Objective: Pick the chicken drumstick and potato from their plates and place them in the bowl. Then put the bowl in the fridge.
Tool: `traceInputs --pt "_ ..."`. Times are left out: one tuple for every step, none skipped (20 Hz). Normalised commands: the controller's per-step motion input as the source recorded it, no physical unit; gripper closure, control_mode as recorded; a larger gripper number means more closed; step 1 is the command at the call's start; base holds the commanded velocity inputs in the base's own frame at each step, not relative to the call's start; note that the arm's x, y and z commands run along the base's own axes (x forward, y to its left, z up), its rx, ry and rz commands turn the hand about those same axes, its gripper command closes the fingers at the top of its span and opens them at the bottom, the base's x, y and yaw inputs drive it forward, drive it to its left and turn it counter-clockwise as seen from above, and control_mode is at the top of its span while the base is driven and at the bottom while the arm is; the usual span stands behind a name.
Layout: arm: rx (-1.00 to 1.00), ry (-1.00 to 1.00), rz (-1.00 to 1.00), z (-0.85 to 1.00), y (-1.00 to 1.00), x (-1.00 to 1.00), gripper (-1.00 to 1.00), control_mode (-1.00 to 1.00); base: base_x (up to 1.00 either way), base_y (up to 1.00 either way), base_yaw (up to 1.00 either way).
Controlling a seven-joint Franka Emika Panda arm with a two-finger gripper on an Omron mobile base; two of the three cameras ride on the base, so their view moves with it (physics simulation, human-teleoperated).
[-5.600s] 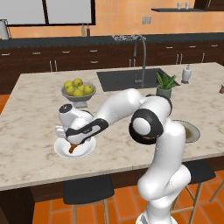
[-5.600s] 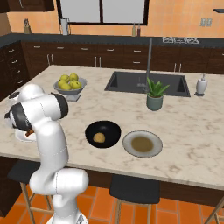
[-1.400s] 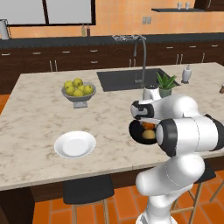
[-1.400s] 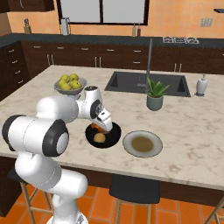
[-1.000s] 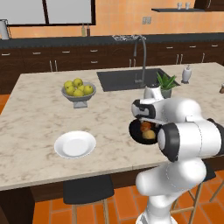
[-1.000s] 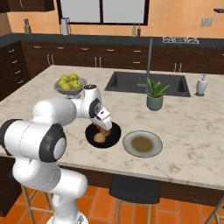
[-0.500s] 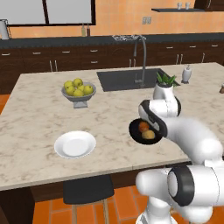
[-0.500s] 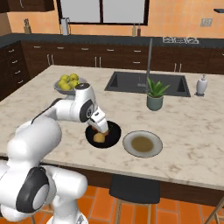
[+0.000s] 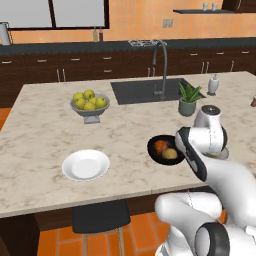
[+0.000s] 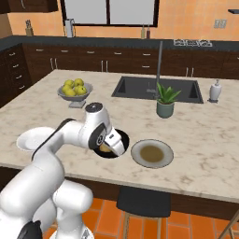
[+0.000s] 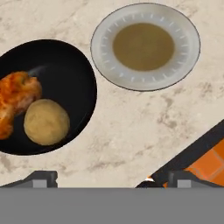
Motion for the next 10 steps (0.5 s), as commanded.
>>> traceInputs --pt "0.04 0.0 0.07 -0.14 -0.15 0.89 -1.0 -1.0 0.0 0.0 0.0" --pt "0.05 0.0 0.06 -0.13 0.0 0.99 -1.0 -1.0 0.0 0.0 0.0" --pt "0.04 0.0 0.05 -0.16 0.0 0.98 -1.0 -1.0 0.0 0.0 0.0" --pt "0.04 0.0 0.06 -0.3 0.0 0.87 -1.0 -1.0 0.0 0.0 0.0" --pt "0.02 0.0 0.06 -0.39 0.0 0.74 -1.0 -1.0 0.0 0.0 0.0" --pt "0.03 0.0 0.07 -0.39 0.0 0.72 -1.0 -1.0 0.0 0.0 0.0" --pt "0.01 0.0 0.07 -0.38 0.0 0.69 -1.0 -1.0 0.0 0.0 0.0" --pt "0.0 0.0 0.07 -0.29 0.0 0.52 -1.0 -1.0 0.0 0.0 0.0" --pt "0.0 0.0 0.07 -0.19 -0.2 0.24 -1.0 -1.0 0.0 0.0 0.0" --pt "0.0 0.0 0.05 -0.19 -0.22 0.14 -1.0 -1.0 0.0 0.0 0.0"
